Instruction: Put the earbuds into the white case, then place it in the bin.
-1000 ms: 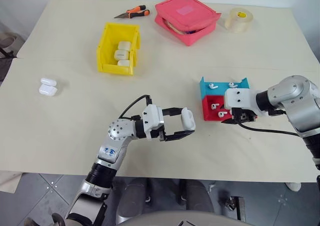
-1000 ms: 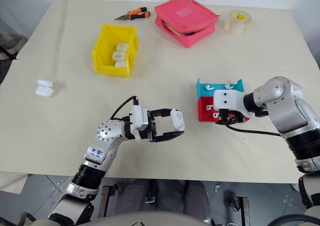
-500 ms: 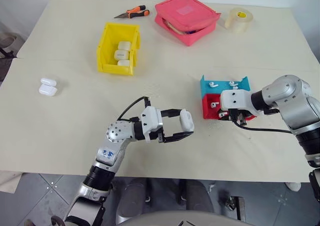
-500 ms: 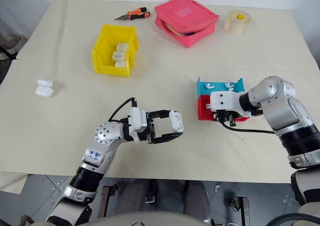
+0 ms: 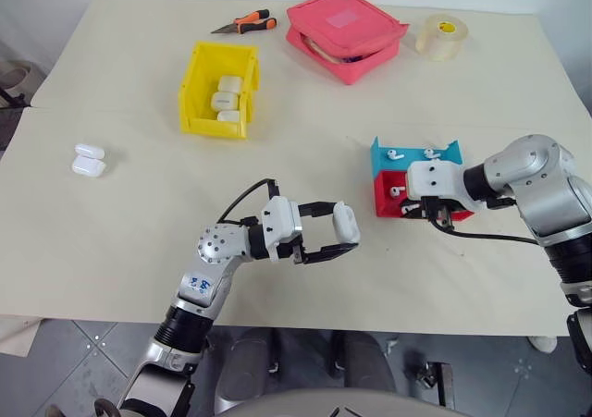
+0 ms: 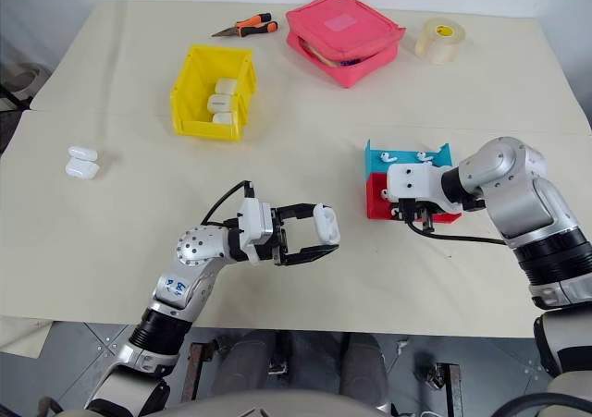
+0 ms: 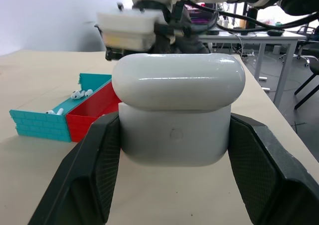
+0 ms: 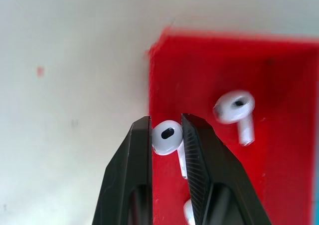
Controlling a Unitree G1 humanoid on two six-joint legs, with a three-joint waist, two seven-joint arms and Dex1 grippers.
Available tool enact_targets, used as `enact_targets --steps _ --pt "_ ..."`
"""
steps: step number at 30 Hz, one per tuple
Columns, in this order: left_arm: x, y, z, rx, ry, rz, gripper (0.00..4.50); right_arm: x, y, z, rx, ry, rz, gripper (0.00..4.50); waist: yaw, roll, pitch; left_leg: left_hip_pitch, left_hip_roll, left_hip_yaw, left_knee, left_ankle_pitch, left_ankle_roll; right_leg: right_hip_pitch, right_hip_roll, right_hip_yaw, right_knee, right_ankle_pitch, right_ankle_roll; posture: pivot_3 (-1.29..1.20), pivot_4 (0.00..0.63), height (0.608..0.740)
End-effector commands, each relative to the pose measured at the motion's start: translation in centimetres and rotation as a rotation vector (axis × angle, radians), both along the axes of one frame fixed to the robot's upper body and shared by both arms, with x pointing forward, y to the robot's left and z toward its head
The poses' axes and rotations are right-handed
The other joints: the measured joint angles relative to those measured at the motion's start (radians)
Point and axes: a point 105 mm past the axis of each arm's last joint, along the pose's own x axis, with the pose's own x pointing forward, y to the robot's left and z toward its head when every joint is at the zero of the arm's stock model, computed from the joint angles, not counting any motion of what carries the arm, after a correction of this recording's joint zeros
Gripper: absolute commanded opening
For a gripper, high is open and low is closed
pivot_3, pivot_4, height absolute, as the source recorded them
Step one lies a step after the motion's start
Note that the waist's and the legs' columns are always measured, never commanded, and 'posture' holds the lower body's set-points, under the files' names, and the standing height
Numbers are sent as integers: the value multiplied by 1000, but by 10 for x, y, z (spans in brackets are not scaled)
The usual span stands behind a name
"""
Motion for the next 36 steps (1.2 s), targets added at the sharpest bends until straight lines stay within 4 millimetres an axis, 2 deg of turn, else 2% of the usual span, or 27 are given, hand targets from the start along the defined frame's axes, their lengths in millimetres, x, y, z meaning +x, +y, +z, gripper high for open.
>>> enact_targets --steps 1,4,9,12,15,18,25,30,36 --pt "-5 -5 12 -28 -40 -37 2790 -9 6 26 151 -19 -73 495 2 0 0 0 0 0 0 0 0 0 0 0 0 0 0 0 150 740" --pt "-4 -5 12 -28 -41 -49 2790 -20 7 32 248 2 -135 495 3 0 0 -1 0 -2 1 0 0 0 0 -1 0 0 0 0 150 740" --pt "2 -8 16 -39 -41 -95 2790 -40 23 59 642 -23 -214 495 2 0 0 -2 0 -3 2 0 -1 0 -1 -2 0 0 -1 0 150 740" --pt "6 -10 17 -42 -41 -121 2790 -50 31 65 748 -13 -238 495 1 0 0 -2 0 -3 2 -1 -1 0 -1 -2 1 0 -1 0 150 740" --pt "10 -16 19 -45 -43 -173 2790 -68 44 65 896 30 -238 495 5 0 0 -2 0 -3 2 -1 -1 0 -1 -2 1 0 -1 0 150 740" --pt "13 -20 21 -48 -44 -211 2790 -77 51 62 971 48 -259 495 4 0 0 -3 -1 -4 2 -1 0 0 -1 -3 1 0 -1 0 150 740" --pt "15 -24 27 -59 -54 -296 2790 -81 62 65 1159 80 -303 495 1 1 0 -2 0 -2 2 -1 0 -1 0 -2 2 0 -1 0 150 740" --pt "13 -23 33 -75 -54 -341 2790 -83 66 52 1186 103 -339 495 0 1 0 -2 -1 -2 2 -1 0 -1 0 -1 2 0 -1 0 150 740" --pt "9 -20 40 -96 -45 -380 2790 -83 66 47 1225 87 -346 495 1 1 0 -2 -1 -1 2 -1 1 -1 1 -1 2 0 -1 0 150 740"
